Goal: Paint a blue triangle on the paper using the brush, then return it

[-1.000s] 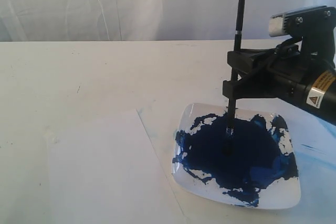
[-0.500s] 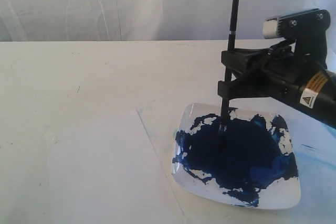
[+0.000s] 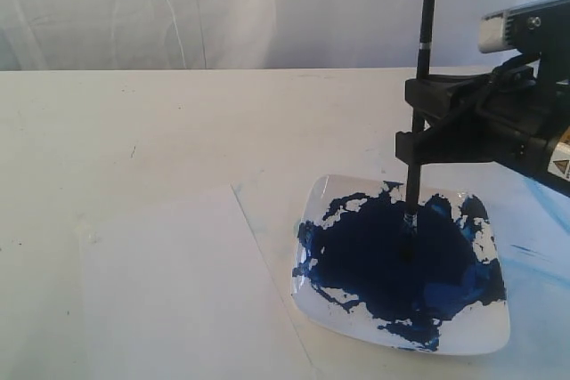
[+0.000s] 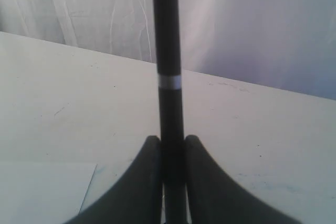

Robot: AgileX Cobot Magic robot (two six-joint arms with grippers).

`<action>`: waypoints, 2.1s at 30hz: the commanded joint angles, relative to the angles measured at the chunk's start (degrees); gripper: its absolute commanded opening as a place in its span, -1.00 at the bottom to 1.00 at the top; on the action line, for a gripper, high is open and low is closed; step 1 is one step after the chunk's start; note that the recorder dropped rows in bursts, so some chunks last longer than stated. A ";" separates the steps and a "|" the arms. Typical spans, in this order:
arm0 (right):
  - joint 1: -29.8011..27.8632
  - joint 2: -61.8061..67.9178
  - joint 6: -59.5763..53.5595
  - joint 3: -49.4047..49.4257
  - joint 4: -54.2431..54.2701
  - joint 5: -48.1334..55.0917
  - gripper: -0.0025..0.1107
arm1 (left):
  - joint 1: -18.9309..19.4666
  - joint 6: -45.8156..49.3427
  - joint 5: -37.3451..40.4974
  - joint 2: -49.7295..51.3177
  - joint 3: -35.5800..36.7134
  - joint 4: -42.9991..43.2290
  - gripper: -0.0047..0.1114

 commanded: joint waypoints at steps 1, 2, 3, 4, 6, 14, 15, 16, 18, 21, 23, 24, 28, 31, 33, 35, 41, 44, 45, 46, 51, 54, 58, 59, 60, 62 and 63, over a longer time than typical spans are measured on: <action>-0.14 -0.32 -0.33 0.13 0.11 -0.64 -0.96 | -0.27 -0.11 -0.22 -0.25 0.20 -0.14 -0.92; -0.14 -0.32 -0.33 0.13 0.11 -1.02 -0.96 | -0.27 -0.11 -0.22 -0.25 0.20 -0.14 -0.92; -0.14 -0.32 -0.33 0.13 0.11 -1.19 -0.96 | -0.27 -0.11 -0.22 -0.25 0.20 -0.14 -0.92; -0.14 -0.32 -0.33 0.13 0.11 -1.48 -0.96 | -0.27 -0.11 -0.22 -0.25 0.20 -0.14 -0.92; -0.14 -0.32 -0.33 0.13 0.11 -2.26 -0.96 | -0.29 -0.11 -0.81 -0.25 0.20 -0.14 -0.92; -0.14 -1.18 -0.33 0.13 0.11 -3.47 -0.96 | -0.29 -0.11 -5.54 -0.25 0.20 -0.14 -0.92; -0.14 -1.18 -0.33 0.13 0.11 -3.47 -0.96 | -0.29 -0.25 -6.36 -0.25 0.20 -0.14 -0.92; -0.14 -1.18 -0.33 0.13 0.11 -3.47 -0.96 | -0.29 -0.27 -7.31 -0.25 0.20 -0.14 -0.92; -0.14 -1.18 -0.33 0.13 0.11 -3.47 -0.96 | -0.29 -0.27 -11.31 -0.25 0.20 -0.25 -0.92; -0.14 -1.18 -0.33 0.13 0.11 -3.47 -0.96 | -0.29 -3.30 -28.04 -0.25 0.20 -0.65 -0.92; -0.14 -1.18 -0.33 0.13 0.11 -3.47 -0.96 | -0.29 -2.23 -43.91 -0.25 0.20 -0.65 -0.92; -0.14 -1.18 -0.33 0.13 0.11 -3.47 -0.96 | -0.29 3.58 -52.02 -0.25 0.20 -2.70 -0.92; -0.14 -1.18 -0.33 0.13 0.11 -3.47 -0.96 | -0.59 33.90 -51.86 2.42 -9.74 -37.06 -0.92; -0.14 -1.15 -0.33 0.13 0.11 -4.01 -0.96 | -0.95 41.35 -43.38 16.13 -19.10 -39.41 -0.92; -0.14 -1.15 -0.33 0.13 0.11 -4.27 -0.96 | -0.95 44.96 -32.22 28.28 -24.82 -39.29 -0.92; -0.14 -1.15 -0.33 0.13 0.11 -4.39 -0.96 | -0.95 45.98 -13.09 42.56 -31.89 -35.96 -0.92; -0.14 -1.15 -0.33 0.13 0.11 -4.39 -0.96 | -0.83 49.37 24.87 69.60 -50.38 -28.39 -0.92; -0.14 -1.15 0.54 0.13 0.11 -4.38 -0.96 | -0.83 55.35 36.82 81.28 -58.01 -33.44 -0.92; -0.14 -1.15 1.12 0.13 0.11 -4.38 -0.96 | -0.83 56.48 39.80 83.94 -59.64 -34.97 -0.92; -0.14 -1.15 1.54 0.13 0.11 -4.38 -0.96 | -0.83 57.40 41.65 87.08 -61.32 -35.73 -0.92; -0.14 -1.15 1.54 0.13 0.11 -4.38 -0.96 | -0.83 59.22 37.35 100.03 -63.72 -35.72 -0.92; -0.14 -1.15 1.54 0.13 0.11 -4.38 -0.96 | -0.83 59.22 33.46 102.58 -63.72 -35.72 -0.92; -0.14 -1.15 1.54 0.13 0.11 -4.38 -0.96 | -0.83 59.22 29.57 105.79 -62.23 -35.72 -0.92; -0.14 -1.15 1.54 0.13 0.11 -4.38 -0.96 | -0.83 59.22 28.28 106.07 -61.62 -35.72 -0.92; -0.14 -1.15 1.54 0.13 0.11 -4.38 -0.96 | -0.83 59.22 26.37 106.65 -60.61 -35.72 -0.92; -0.14 -1.15 1.54 0.13 0.11 -4.38 -0.96 | -0.83 59.22 25.66 107.35 -60.25 -35.72 -0.92; -0.14 -1.15 1.54 0.13 0.11 -4.38 -0.96 | -0.83 59.22 25.54 107.35 -60.25 -35.72 -0.92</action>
